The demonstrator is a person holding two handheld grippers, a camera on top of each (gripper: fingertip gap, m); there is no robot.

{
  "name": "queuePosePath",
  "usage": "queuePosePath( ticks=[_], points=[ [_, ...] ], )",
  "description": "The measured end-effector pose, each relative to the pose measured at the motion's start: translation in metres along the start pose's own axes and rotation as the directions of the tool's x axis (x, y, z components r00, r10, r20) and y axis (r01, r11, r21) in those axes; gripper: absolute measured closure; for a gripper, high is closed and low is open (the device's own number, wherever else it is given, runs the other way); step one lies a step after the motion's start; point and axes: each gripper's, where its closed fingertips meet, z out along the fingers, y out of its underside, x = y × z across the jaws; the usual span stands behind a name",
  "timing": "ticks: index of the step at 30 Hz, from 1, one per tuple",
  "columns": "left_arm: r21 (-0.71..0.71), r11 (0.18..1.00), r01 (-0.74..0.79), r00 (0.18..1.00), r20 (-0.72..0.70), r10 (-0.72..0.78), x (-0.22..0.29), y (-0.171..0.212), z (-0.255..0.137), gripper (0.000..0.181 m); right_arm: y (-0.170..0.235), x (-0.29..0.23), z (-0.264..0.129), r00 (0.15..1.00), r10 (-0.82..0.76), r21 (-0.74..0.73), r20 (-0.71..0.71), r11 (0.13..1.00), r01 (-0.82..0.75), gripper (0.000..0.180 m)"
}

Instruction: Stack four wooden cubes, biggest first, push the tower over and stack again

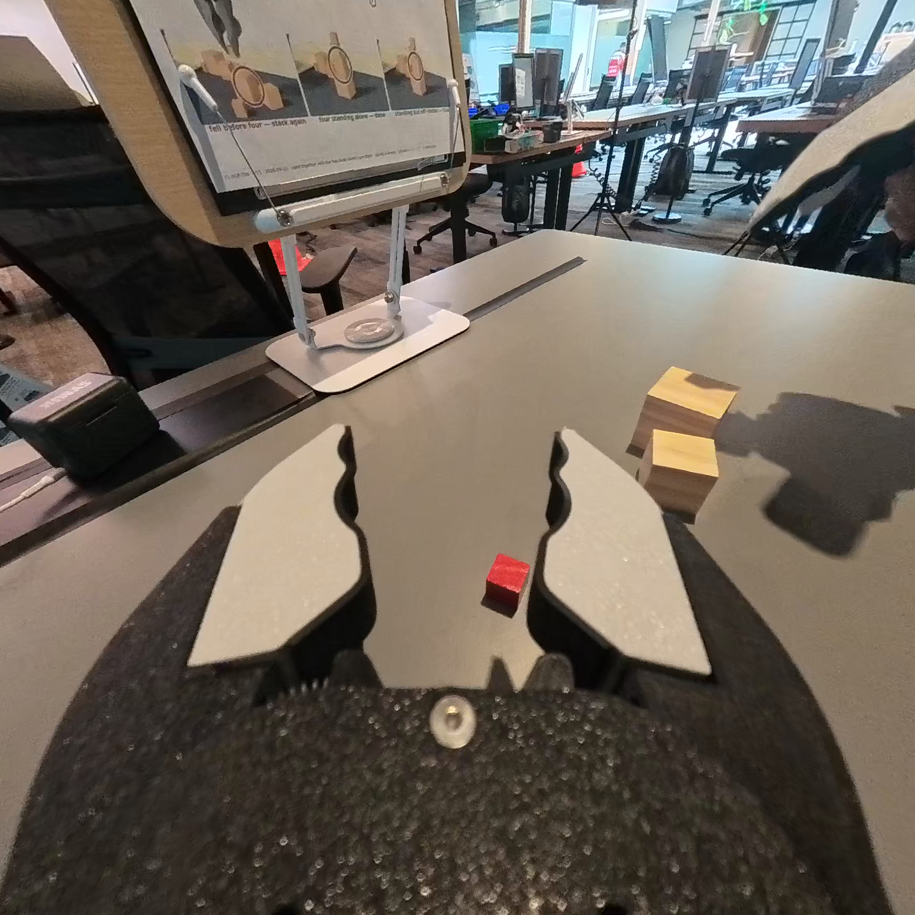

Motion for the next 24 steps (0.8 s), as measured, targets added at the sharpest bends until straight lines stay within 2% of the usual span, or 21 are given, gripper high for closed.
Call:
queuePosePath(
  ticks=[7, 14, 24],
  points=[
    [-0.018, 1.000, 0.012, 1.000, -0.007, -0.013, -0.004, 0.006, 0.001, 0.106, -0.014, -0.022, 0.040, 0.952, -0.197, -0.103, 0.235, 0.969, 0.226, 0.071],
    [-0.039, 0.999, 0.012, 1.000, -0.002, -0.012, -0.007, 0.011, 0.001, 0.106, -0.005, -0.025, 0.088, 0.870, -0.297, -0.270, 0.393, 0.867, 0.418, 0.088],
    [-0.069, 0.998, -0.002, 1.000, -0.012, 0.001, -0.007, 0.016, 0.004, 0.106, 0.008, -0.030, 0.118, 0.810, -0.307, -0.345, 0.500, 0.787, 0.511, 0.099]
  ],
)
